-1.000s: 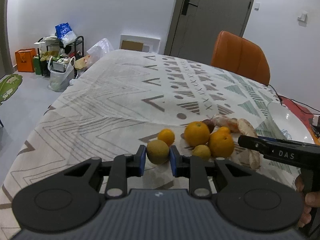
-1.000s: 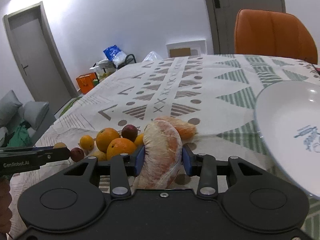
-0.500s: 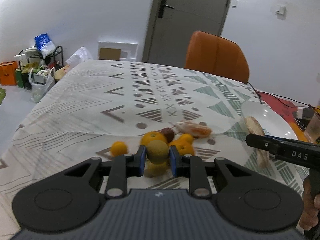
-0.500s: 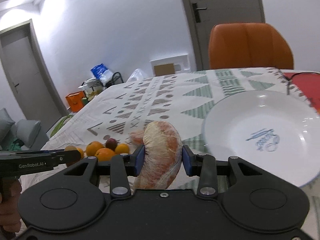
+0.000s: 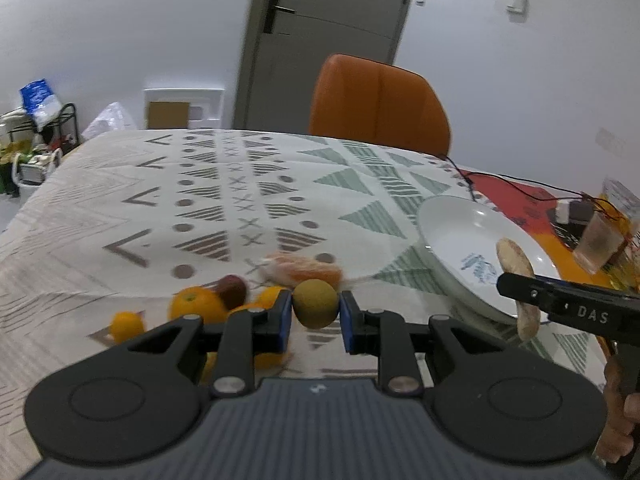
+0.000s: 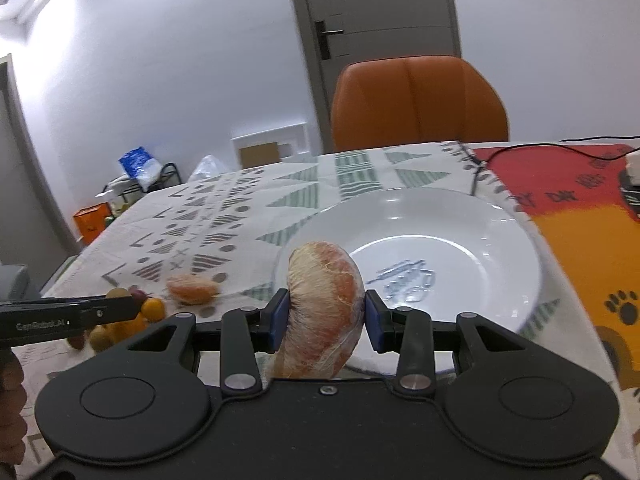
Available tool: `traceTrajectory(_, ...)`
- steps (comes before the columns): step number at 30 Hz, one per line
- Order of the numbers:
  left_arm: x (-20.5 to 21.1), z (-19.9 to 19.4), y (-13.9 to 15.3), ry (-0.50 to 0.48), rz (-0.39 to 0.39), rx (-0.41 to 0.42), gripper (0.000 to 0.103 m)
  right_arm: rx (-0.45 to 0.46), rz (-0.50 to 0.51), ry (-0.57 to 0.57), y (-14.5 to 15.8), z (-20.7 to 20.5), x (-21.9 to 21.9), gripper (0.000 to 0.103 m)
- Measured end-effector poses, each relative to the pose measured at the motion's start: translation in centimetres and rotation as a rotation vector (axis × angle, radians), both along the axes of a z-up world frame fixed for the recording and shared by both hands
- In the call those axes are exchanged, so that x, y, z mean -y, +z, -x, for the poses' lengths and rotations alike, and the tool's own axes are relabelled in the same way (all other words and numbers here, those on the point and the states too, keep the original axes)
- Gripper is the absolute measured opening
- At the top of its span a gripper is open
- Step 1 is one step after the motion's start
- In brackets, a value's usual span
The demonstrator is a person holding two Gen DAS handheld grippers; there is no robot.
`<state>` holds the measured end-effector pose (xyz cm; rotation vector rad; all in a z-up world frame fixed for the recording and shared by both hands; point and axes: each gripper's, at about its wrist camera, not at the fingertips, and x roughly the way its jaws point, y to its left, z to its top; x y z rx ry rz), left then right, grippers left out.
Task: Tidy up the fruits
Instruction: 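Carry the pomelo segment to the white plate and open the right gripper while the left gripper carries the plum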
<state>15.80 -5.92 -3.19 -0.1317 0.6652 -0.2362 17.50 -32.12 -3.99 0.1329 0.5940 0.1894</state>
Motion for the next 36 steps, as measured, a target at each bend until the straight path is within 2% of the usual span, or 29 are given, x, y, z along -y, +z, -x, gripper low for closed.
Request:
traceTrajectory(4,1.6,-0.6,-0.2,-0.033,-0.007,-0.015,0.023,0.02,0.006,-0.035,0.0,0.0,1.2,0.038)
traceTrajectory(15,6.2,-2.6,-0.4,-0.097,-0.048,-0.003,0.023,0.031,0.029,-0.122,-1.0,-1.1,4.3,0.038)
traceTrajectory(21,8.2,-3.0,0.3,-0.13,-0.058,0.021,0.023,0.047,0.043,-0.156,-0.8,-1.6,5.4,0.038)
traceTrajectory(25,9.6,-3.2,0.9,-0.154,-0.06,0.038,0.023,0.055,0.039,-0.174,-1.0,-1.9,6.0,0.043)
traceTrajectory(32,11.2,-3.6,1.2,-0.178,-0.061,0.051,0.023,0.081,0.02,-0.164,-0.3,-0.7,6.6,0.046)
traceTrajectory(36,12.0,-4.1,1.1,-0.188,-0.064,0.05,0.023,0.078,-0.001,-0.154,-0.2,0.0,6.7,0.054)
